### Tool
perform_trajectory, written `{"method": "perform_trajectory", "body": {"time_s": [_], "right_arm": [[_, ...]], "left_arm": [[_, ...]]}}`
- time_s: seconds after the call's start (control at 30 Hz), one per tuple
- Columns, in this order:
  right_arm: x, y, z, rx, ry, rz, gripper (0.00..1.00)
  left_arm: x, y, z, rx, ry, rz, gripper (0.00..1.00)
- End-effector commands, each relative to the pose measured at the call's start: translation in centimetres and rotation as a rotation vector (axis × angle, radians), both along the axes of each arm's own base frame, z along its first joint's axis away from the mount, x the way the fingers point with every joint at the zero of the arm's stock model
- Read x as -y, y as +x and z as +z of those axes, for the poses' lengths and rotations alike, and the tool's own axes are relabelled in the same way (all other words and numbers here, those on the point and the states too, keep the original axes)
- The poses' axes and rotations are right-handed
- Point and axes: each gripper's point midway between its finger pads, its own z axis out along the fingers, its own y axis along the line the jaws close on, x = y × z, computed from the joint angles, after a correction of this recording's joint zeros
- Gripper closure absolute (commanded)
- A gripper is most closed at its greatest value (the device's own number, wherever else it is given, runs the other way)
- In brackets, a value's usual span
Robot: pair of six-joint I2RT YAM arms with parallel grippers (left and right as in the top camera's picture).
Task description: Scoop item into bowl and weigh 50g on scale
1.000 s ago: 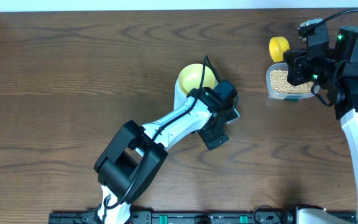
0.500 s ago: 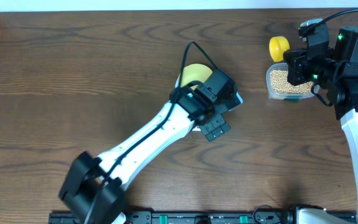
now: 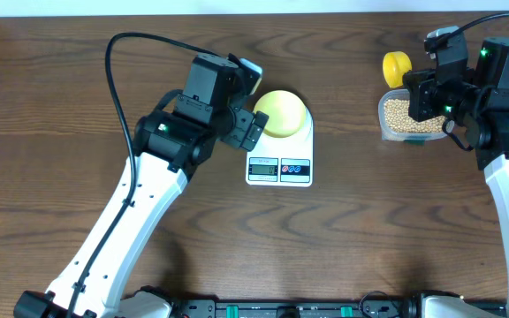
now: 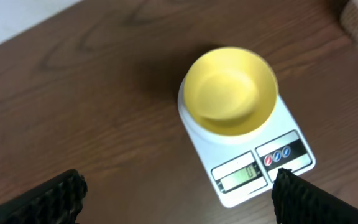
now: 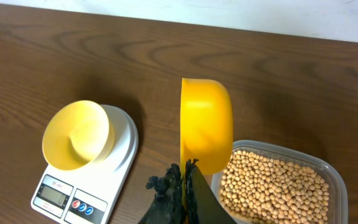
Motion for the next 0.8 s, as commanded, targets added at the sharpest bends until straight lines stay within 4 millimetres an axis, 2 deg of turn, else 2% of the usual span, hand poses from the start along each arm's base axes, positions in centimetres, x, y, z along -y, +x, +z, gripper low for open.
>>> {"method": "perform_trajectory", "body": {"time_s": [0.0, 0.77], "right_arm": [[-0.11, 0.2, 0.66, 0.02, -0.005, 0.015, 0.99], [-0.12, 0.09, 0.53, 0.012, -0.004, 0.015, 0.99]], "left_arm": [[-0.45, 0.08, 0.51, -0.002, -0.006, 0.022, 0.02], [-0.48, -0.01, 0.44, -0.007, -0.004, 0.022, 0.02]]}}
